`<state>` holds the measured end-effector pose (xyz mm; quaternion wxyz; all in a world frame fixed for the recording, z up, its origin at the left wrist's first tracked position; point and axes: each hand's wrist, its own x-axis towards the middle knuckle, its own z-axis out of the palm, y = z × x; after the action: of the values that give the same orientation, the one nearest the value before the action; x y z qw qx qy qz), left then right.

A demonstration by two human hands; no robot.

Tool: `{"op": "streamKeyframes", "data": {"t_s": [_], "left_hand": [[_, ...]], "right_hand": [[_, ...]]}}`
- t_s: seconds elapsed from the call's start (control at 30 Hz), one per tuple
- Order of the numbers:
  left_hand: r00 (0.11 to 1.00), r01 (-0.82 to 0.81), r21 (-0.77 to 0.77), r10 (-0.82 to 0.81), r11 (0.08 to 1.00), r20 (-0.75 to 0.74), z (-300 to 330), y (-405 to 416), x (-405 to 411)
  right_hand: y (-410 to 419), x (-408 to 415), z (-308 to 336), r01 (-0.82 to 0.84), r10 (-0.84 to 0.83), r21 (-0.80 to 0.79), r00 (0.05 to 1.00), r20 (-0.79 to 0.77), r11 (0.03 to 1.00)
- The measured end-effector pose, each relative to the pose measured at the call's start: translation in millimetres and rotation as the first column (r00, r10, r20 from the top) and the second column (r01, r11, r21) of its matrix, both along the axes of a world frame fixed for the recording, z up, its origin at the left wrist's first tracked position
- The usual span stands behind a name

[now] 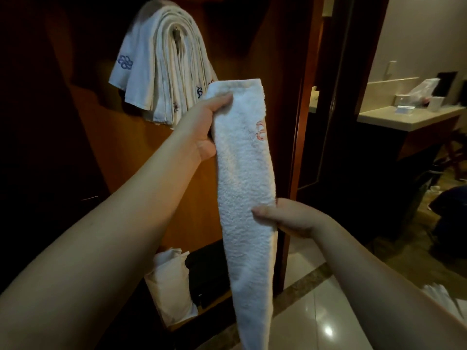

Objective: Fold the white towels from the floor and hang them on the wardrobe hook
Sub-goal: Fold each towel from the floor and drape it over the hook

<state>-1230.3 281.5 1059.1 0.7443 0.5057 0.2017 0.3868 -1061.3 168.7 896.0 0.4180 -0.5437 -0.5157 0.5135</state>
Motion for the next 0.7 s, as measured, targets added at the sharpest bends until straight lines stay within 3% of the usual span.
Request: {"op": "streamKeyframes", "data": {"t_s": [0.17, 0.37, 0.53, 0.7], "left_hand": [[0.997, -0.027, -0.01, 0.026, 1.0, -0.071, 3.9, 11.8, 5.2], [0.998, -0.049, -0.019, 0.048, 0.999, -0.044, 9.8, 24.7, 7.7], [0.99, -0.104, -0.046, 0.099, 0.994, -0.104, 4.2, 26.6, 18.9], [0.974, -0.171, -0.09, 0.155, 0.981, -0.163, -2.4, 34.6, 32.0]], "right_hand": [[-4.9, -5.7, -0.8, -0.06, 0.06, 0.008, 0.997, -0.042, 0.998], [-1.2, -5.1, -5.5, 0.131, -0.118, 0.097, 0.984, -0.131, 0.987], [-6.2, -0.7, -24.9, -0.073, 0.063, -0.03, 0.962, -0.267, 0.997], [-17.0, -2.7, -44.8, -0.197, 0.157, -0.172, 0.963, -0.22, 0.965]]}}
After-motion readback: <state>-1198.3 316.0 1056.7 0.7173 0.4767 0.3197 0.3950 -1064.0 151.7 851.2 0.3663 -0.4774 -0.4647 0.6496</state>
